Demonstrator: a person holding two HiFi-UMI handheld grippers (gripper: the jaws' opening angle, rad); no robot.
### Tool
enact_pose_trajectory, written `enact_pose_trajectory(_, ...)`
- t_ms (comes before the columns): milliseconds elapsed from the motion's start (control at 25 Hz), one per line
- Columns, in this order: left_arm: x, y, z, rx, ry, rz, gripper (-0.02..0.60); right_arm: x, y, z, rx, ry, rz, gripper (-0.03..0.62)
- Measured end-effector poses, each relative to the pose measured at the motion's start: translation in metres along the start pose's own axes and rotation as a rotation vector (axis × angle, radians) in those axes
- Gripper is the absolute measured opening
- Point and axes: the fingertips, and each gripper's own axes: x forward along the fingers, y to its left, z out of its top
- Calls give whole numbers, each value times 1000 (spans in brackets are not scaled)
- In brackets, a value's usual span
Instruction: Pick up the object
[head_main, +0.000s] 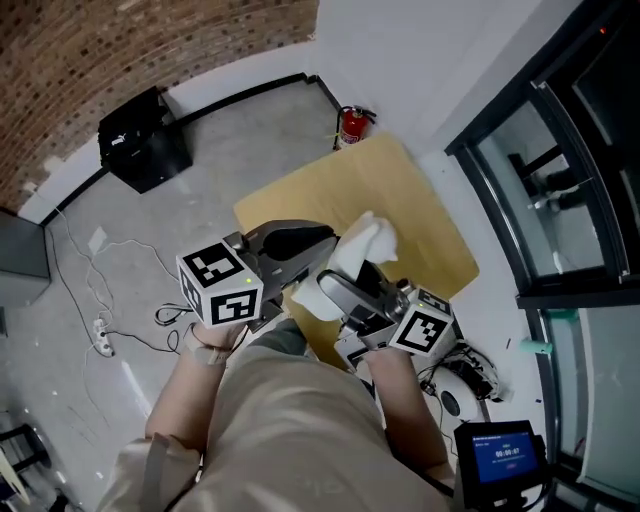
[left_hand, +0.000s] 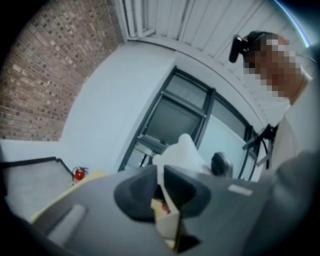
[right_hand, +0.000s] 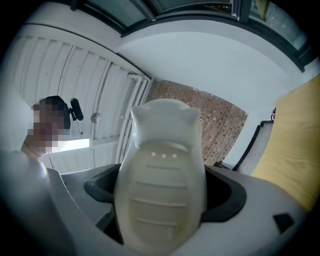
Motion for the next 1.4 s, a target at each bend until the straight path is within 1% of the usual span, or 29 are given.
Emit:
enact_pose_trajectory(80,-1,-3,5,-5,-38,32,15,0,3,-3,-9,-20,-7,495)
enact_pose_trajectory(120,-1,-3,7,-3,-52,55,-8,0,3,-5,-14,-29,-20,495)
enact_pose_trajectory(200,3,-2,9,-9,-64,94,-14,-2,0,-4,-17,-47,-49,495)
enact_pose_trajectory(280,13,-2,11,-15,-63,109,-14,-8,-5,4,-15,-67,-66,495)
enact_pose_trajectory(480,32,-13,17,-15,-59,78,-15,-23,-6,21,-30,-99,-60,495)
enact_pose_trajectory(560,37,-12,22,8,-59,76,-15,-19,-6,27,-52,-104,-54,497)
enact_pose_trajectory(640,45,-14,18,25,-44,72,-14,-21,-8,28,-69,-102,-64,497)
enact_pose_trajectory(880,57,-20,12,15,-30,42,-14,-30,-12,32,-82,-112,-68,499)
enact_pose_trajectory(1080,61,-20,11,13,-30,40,-14,-34,-12,35,-94,-129,-79,499)
enact_pose_trajectory(1200,63,-22,11,20,-25,36,-14,-36,-12,36,-90,-156,-92,503)
enact_pose_trajectory(1280,64,-25,11,56,-11,37,-14,-35,-9,35,-99,-163,-88,522)
enact_pose_trajectory(1320,65,-27,10,79,1,39,-14,-33,-7,33,-106,-159,-82,580)
enact_pose_trajectory(1400,65,-28,9,101,19,42,-14,-32,-5,31,-108,-158,-74,586)
